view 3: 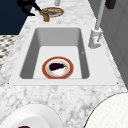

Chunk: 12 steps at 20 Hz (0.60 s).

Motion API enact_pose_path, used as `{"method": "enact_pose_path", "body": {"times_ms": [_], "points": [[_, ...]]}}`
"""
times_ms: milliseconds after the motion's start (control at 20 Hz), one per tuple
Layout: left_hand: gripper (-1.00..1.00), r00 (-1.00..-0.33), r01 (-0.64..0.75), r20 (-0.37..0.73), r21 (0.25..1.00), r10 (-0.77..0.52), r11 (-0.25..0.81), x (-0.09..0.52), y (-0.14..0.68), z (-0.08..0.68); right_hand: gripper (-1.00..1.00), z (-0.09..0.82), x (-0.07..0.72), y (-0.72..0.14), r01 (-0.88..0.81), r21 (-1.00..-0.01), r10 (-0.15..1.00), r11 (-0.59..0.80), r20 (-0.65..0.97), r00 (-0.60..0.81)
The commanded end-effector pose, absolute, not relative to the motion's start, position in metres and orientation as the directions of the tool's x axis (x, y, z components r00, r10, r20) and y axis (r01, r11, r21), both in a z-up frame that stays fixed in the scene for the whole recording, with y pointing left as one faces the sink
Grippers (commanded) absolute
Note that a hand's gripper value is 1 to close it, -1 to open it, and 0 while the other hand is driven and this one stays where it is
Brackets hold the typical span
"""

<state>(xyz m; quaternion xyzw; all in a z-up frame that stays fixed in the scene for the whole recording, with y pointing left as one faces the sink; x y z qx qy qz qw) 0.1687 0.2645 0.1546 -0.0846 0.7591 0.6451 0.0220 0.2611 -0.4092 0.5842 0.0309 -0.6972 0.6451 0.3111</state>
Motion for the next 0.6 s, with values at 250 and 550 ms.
{"method": "enact_pose_path", "body": {"times_ms": [250,550], "points": [[0.00,-0.985,-0.157,-0.143,0.976,-0.100,0.153,0.169,0.265,0.155,-1.00,0.545,0.323,-0.432,-0.423,-0.888,0.291,0.178,0.458,-0.840],[0.00,-0.985,-0.157,-0.143,0.976,-0.100,0.153,0.169,0.265,0.155,-1.00,0.528,0.361,-0.439,-0.429,-0.874,0.165,0.229,0.469,-0.868]]}}
